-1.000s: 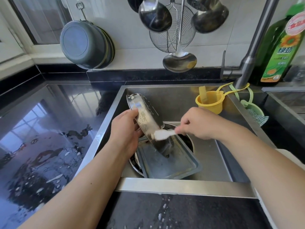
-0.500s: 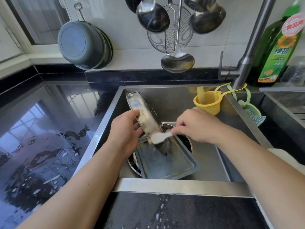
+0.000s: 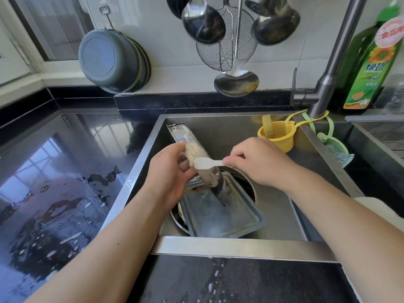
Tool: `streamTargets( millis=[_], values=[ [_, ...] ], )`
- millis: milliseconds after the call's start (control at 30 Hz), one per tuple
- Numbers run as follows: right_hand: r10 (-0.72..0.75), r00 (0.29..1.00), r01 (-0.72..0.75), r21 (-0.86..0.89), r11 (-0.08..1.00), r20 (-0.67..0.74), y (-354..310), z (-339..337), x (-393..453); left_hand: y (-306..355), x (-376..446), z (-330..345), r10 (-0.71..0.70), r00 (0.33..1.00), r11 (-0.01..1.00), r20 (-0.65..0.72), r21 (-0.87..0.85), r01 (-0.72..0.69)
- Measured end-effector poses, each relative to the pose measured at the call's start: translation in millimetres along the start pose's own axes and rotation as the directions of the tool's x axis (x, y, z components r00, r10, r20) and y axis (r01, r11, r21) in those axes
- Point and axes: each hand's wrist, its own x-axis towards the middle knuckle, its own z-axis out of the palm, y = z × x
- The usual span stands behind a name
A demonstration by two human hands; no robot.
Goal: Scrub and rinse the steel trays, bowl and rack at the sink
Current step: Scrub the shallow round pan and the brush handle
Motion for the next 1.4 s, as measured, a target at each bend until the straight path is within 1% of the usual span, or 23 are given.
streamTargets(
  millis=[33,100,167,233,300,367,433,500,533,600,667,733,800,933,967,1000,1067,1133,1167,1233,1333,1367,1400],
  values=[
    [-0.015,0.999,0.016,0.017,1.0,-0.038,-3,1,3,-1,0,0,0.0,1.0,1.0,0.012,0.007,-0.001],
    [-0.017,1.0,0.018,0.022,1.0,-0.023,-3,4,6,-2,0,1,-0.002,1.0,1.0,0.024,0.0,0.002],
    [0.018,0.998,-0.019,0.013,1.0,0.068,4,3,3,-1,1,0,0.006,0.999,0.999,0.038,-0.042,-0.005],
    [0.058,0.98,-0.045,-0.074,0.996,0.19,7,2,-2,2,1,-2,0.03,0.997,0.996,0.068,-0.084,-0.024],
    [0.067,0.972,-0.027,-0.176,0.984,0.224,6,5,-5,2,2,-2,0.052,0.994,0.997,0.097,-0.066,-0.046],
    [0.046,0.985,-0.017,-0.172,0.985,0.164,1,8,-4,-3,3,1,0.033,0.996,0.997,0.086,0.072,-0.04],
    [0.014,0.998,-0.007,-0.123,0.992,0.058,-4,8,-2,-11,2,4,-0.021,0.998,0.972,0.063,0.234,0.005],
    [-0.004,1.0,0.002,-0.102,0.995,-0.015,-6,6,0,-15,1,6,-0.063,0.997,0.944,0.049,0.326,0.044],
    [-0.001,1.0,0.0,-0.088,0.996,-0.011,-7,6,0,-16,1,6,-0.053,0.998,0.938,0.038,0.345,0.036],
    [0.027,0.997,-0.021,-0.079,0.997,0.071,-4,9,-1,-14,2,4,0.01,1.0,0.94,-0.001,0.34,-0.009],
    [0.063,0.983,-0.041,-0.133,0.99,0.171,1,12,-2,-10,4,1,0.063,0.996,0.959,-0.06,0.281,-0.044],
    [0.078,0.972,-0.044,-0.154,0.987,0.221,3,11,-3,-6,5,-1,0.092,0.99,0.974,-0.11,0.216,-0.067],
    [0.044,0.983,-0.021,-0.131,0.991,0.177,1,9,-3,-3,6,-3,0.102,0.985,0.982,-0.139,0.169,-0.078],
    [-0.033,0.995,0.029,-0.039,0.999,-0.091,-11,6,3,-6,3,0,0.042,0.997,0.991,-0.064,0.133,-0.033],
    [-0.024,0.993,0.023,-0.012,1.0,-0.113,-11,5,5,-7,3,1,0.038,0.998,0.989,-0.045,0.146,-0.031],
    [-0.006,0.996,0.007,0.013,1.0,-0.089,-9,3,5,-8,3,1,0.049,0.998,0.987,-0.039,0.154,-0.043],
    [0.046,0.997,-0.046,-0.011,0.999,0.067,-2,3,3,-7,5,0,0.082,0.994,0.986,-0.069,0.15,-0.071],
    [0.092,0.967,-0.052,-0.172,0.984,0.236,3,6,-3,-4,7,-4,0.094,0.99,0.989,-0.109,0.127,-0.08],
    [0.104,0.958,-0.037,-0.244,0.969,0.266,4,9,-5,-3,8,-5,0.091,0.989,0.99,-0.117,0.118,-0.077],
    [0.083,0.97,-0.026,-0.242,0.97,0.228,2,10,-6,-4,7,-5,0.071,0.992,0.99,-0.102,0.127,-0.058],
    [0.042,0.999,-0.041,-0.046,0.998,0.027,-6,7,0,-6,3,0,0.036,0.999,0.985,-0.027,0.169,-0.03],
    [0.038,0.999,-0.039,-0.013,0.999,-0.033,-5,6,3,-6,2,1,0.034,0.999,0.983,-0.006,0.183,-0.032],
    [0.043,0.998,-0.043,0.005,0.999,-0.052,-4,6,5,-6,1,2,0.032,0.999,0.981,0.007,0.192,-0.033]
  ],
)
